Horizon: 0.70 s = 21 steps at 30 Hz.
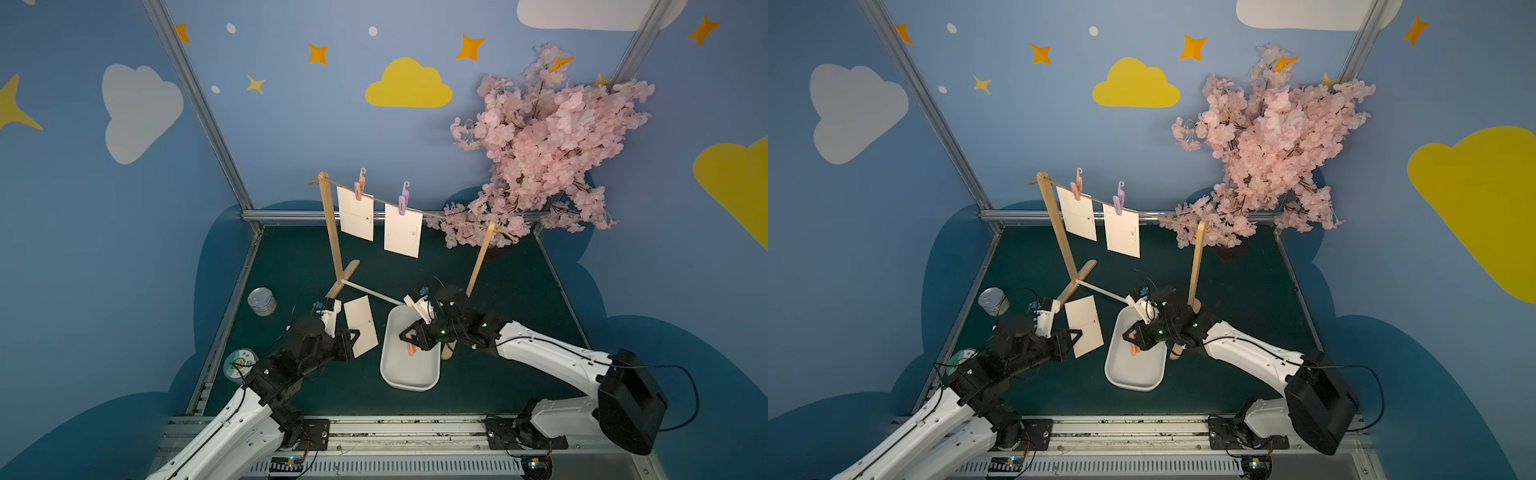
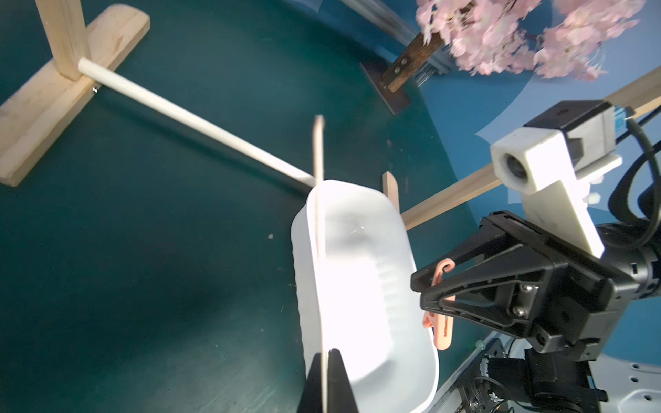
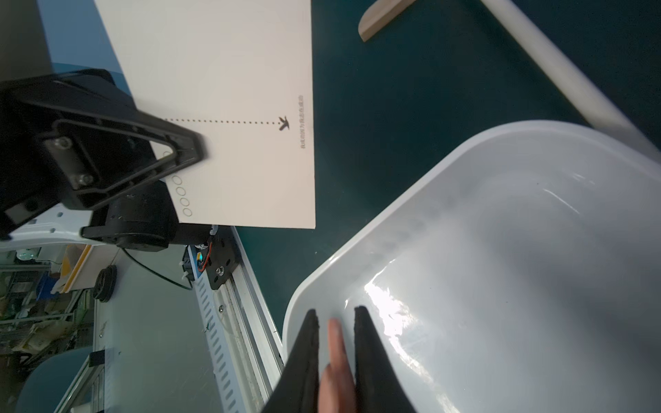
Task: Remove the postcards from the strings
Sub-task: Place the clamp in the storage box.
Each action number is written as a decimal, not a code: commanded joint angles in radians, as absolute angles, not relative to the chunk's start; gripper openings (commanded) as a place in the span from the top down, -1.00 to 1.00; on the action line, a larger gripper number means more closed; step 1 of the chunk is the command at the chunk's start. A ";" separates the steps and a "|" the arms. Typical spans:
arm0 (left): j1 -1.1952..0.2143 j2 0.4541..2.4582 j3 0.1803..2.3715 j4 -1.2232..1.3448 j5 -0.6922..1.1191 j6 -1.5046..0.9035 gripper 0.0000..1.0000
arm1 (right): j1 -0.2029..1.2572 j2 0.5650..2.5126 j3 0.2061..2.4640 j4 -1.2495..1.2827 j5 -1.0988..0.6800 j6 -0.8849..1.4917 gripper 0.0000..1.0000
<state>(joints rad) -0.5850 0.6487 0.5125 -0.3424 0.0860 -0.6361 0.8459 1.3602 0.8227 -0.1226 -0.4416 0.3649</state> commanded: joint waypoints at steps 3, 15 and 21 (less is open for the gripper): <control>-0.581 0.696 0.480 -0.264 0.071 -0.649 0.92 | 0.850 1.393 0.834 -0.071 -0.420 0.384 1.00; -0.562 0.713 0.350 -0.160 0.055 -0.698 0.89 | 0.850 1.494 0.840 -0.115 -0.339 0.382 1.00; -0.548 0.727 0.331 -0.153 0.054 -0.700 0.76 | 0.850 1.512 0.839 -0.114 -0.321 0.377 0.97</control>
